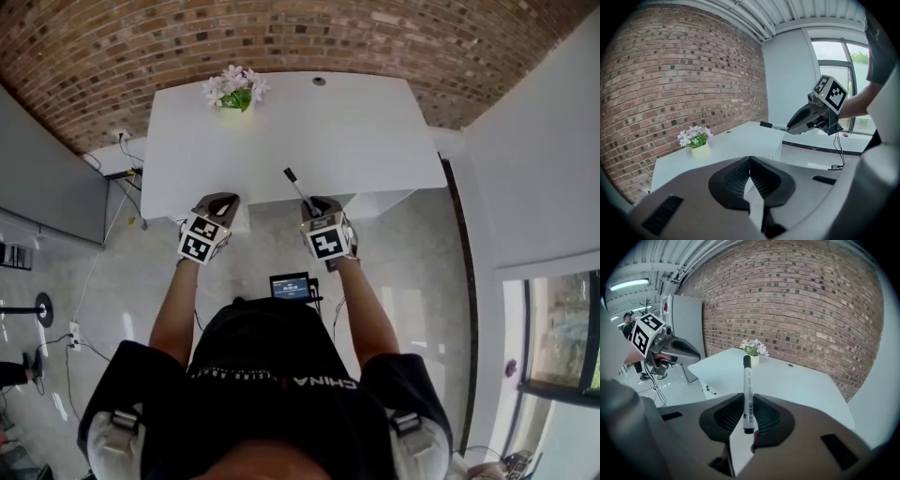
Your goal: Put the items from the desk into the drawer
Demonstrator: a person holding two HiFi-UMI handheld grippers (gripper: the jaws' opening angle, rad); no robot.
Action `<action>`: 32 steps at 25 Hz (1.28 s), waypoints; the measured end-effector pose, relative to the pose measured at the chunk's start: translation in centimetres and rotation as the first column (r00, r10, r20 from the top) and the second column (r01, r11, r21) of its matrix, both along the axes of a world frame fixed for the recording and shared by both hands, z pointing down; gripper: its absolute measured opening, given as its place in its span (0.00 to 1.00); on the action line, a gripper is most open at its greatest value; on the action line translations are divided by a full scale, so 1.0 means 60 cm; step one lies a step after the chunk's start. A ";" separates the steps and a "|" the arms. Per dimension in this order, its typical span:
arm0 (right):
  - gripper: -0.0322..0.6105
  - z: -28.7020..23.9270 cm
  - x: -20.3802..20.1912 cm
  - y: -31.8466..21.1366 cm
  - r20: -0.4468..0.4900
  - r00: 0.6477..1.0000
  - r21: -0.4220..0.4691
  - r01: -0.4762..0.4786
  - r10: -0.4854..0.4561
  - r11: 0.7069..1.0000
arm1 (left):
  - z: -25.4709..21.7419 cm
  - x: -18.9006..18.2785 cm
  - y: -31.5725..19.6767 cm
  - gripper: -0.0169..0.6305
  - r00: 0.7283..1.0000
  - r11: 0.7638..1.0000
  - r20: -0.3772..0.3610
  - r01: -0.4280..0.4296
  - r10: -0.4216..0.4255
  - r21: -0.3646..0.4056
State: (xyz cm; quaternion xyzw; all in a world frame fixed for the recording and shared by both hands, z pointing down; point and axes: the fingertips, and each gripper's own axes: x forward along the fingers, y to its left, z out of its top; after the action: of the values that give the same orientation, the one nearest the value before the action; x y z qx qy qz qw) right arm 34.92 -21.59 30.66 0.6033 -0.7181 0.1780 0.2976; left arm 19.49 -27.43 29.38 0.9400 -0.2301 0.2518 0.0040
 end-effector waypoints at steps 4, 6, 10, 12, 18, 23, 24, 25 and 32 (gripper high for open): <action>0.16 -0.010 0.009 -0.005 0.036 0.999 0.001 -0.014 0.014 1.000 | -0.015 0.000 0.003 0.05 1.000 1.000 0.004 0.007 -0.007 0.007; 0.16 -0.007 0.010 -0.003 0.042 0.999 -0.003 -0.009 0.009 1.000 | -0.012 -0.002 0.007 0.05 1.000 1.000 0.012 0.012 -0.012 0.006; 0.16 -0.004 0.016 -0.001 0.053 0.998 -0.012 0.017 -0.016 1.000 | -0.006 -0.002 0.012 0.05 0.999 0.999 0.026 0.036 -0.036 0.005; 0.16 -0.001 0.016 0.000 0.061 0.997 -0.019 0.045 -0.043 0.999 | -0.005 -0.004 0.020 0.05 0.998 0.998 0.031 0.058 -0.058 0.001; 0.16 0.034 -0.019 0.004 0.107 0.977 -0.037 0.189 -0.184 0.981 | 0.019 -0.059 0.060 0.05 0.975 0.977 0.068 0.213 -0.212 -0.007; 0.16 0.097 -0.105 0.025 0.156 0.944 -0.104 0.309 -0.292 0.945 | 0.064 -0.177 0.120 0.05 0.929 0.937 0.149 0.347 -0.338 -0.041; 0.16 0.104 -0.125 0.028 0.170 0.938 -0.115 0.324 -0.303 0.939 | 0.070 -0.203 0.127 0.05 0.918 0.926 0.155 0.375 -0.364 -0.048; 0.16 0.108 -0.144 0.030 0.183 0.932 -0.121 0.336 -0.312 0.934 | 0.074 -0.226 0.131 0.05 0.909 0.915 0.157 0.399 -0.387 -0.053; 0.16 0.123 -0.247 0.057 0.177 0.926 -0.141 0.359 -0.334 0.923 | 0.082 -0.332 0.131 0.05 0.908 0.913 0.140 0.406 -0.396 -0.052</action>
State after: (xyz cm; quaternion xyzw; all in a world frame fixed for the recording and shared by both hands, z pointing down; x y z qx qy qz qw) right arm 20.11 -18.17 38.06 0.4238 -0.8161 0.2280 0.3201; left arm -0.43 -19.56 34.30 0.8539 -0.4078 0.3136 0.0785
